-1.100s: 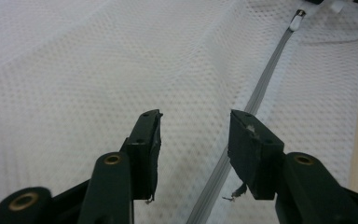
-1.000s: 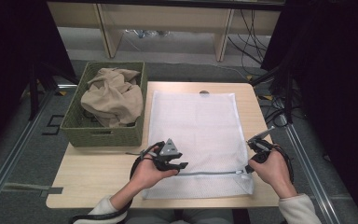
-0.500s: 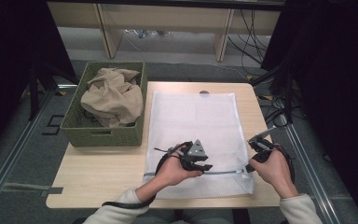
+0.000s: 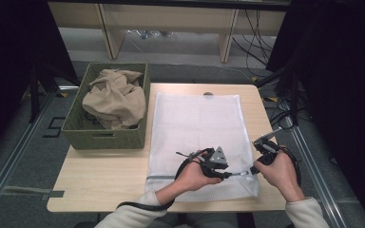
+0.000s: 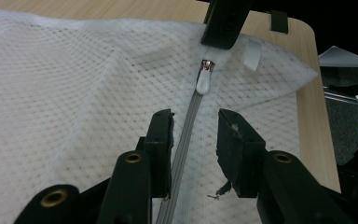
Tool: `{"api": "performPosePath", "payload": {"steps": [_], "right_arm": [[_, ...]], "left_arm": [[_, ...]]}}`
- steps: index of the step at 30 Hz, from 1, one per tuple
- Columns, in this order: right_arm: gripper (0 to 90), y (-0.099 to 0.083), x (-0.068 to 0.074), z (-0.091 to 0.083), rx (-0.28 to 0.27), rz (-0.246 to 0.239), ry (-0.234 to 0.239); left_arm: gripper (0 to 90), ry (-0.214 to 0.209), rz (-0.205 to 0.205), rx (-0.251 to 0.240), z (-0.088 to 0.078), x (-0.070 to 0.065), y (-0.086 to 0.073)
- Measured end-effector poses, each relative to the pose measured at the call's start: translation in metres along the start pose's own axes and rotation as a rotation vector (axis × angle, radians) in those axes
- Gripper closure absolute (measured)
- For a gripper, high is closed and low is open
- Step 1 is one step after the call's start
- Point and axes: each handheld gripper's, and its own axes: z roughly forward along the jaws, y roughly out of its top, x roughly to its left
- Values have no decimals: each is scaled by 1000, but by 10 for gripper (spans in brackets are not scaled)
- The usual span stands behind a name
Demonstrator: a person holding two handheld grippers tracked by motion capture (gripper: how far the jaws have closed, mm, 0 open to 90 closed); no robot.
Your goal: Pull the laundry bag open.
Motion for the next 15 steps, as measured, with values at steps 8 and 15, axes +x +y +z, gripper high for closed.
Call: {"api": "performPosePath", "payload": {"steps": [8, 15], "right_arm": [[862, 0, 2, -3, -4, 0, 1], [862, -1, 4, -4, -23, 4, -3]], "left_arm": [[676, -38, 1, 11, 23, -6, 7], [693, -48, -6, 35, 39, -3, 9]]}}
